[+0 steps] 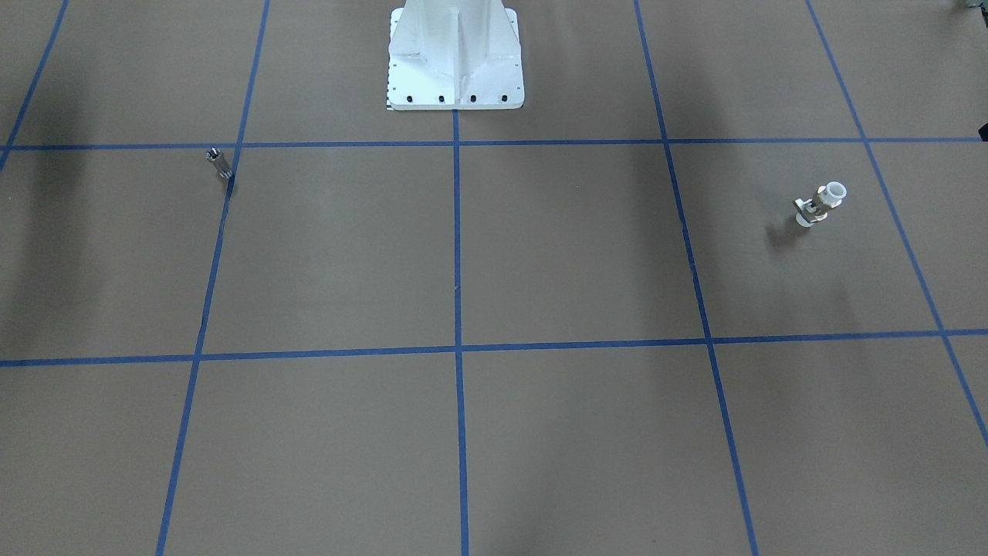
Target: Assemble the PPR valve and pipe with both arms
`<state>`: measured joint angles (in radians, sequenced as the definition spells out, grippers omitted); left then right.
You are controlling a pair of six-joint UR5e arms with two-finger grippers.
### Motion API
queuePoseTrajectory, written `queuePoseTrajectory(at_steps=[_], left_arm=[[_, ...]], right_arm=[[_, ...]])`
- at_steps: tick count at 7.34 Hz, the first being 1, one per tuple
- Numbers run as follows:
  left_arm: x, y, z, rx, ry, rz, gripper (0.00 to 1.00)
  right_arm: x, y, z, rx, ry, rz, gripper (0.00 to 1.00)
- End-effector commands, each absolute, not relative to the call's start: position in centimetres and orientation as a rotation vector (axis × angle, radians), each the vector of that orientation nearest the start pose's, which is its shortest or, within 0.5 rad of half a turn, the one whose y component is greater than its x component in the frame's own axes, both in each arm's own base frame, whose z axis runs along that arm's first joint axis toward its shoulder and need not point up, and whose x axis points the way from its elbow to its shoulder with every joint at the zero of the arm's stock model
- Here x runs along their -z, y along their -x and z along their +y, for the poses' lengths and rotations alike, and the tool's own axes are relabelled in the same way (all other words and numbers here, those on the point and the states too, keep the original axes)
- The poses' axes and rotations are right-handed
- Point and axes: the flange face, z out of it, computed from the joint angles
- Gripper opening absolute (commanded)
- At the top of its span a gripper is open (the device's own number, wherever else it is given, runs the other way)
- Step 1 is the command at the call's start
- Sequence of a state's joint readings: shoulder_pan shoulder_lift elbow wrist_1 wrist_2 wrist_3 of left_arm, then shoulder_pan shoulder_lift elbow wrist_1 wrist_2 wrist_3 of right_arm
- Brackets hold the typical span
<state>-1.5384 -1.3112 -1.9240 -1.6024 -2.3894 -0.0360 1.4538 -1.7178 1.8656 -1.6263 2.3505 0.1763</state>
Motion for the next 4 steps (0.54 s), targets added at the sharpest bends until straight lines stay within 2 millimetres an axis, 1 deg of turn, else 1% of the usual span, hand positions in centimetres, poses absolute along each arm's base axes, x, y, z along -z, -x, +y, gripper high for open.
queuePoseTrajectory(at_steps=[1, 2, 3, 4], left_arm=[[-59.1, 3.5, -39.2, -0.065, -0.071, 0.819, 1.00], [-58.7, 1.6, -39.5, -0.072, -0.057, 0.824, 1.00], [-58.0, -1.2, -39.8, -0.067, -0.059, 0.833, 1.00], [-57.3, -4.0, -40.0, -0.036, -0.036, 0.847, 1.00]], right_arm=[[-58.8, -1.2, -43.6, -0.022, 0.031, -0.790, 0.99], [-58.8, -1.2, -43.6, -0.024, 0.035, -0.790, 0.99], [-58.8, -1.1, -43.6, -0.026, 0.034, -0.790, 0.99], [-59.3, -1.2, -43.0, -0.032, 0.045, -0.796, 0.99]])
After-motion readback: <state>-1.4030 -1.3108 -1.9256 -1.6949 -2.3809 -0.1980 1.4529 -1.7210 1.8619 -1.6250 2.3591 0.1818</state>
